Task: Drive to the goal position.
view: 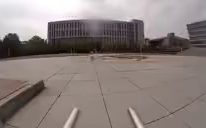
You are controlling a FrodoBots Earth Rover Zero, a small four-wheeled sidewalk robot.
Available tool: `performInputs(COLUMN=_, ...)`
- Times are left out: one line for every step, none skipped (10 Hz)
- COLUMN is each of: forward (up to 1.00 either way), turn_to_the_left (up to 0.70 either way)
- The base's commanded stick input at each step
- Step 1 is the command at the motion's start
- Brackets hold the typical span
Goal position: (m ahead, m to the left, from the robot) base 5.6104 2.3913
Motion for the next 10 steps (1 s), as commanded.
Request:
performInputs(forward=0.70, turn_to_the_left=0.00)
performInputs(forward=0.70, turn_to_the_left=0.00)
performInputs(forward=0.70, turn_to_the_left=0.00)
performInputs(forward=0.70, turn_to_the_left=0.00)
performInputs(forward=0.70, turn_to_the_left=0.00)
performInputs(forward=0.70, turn_to_the_left=0.00)
performInputs(forward=0.70, turn_to_the_left=0.00)
performInputs(forward=0.70, turn_to_the_left=0.00)
performInputs(forward=0.70, turn_to_the_left=0.00)
performInputs(forward=0.70, turn_to_the_left=0.00)
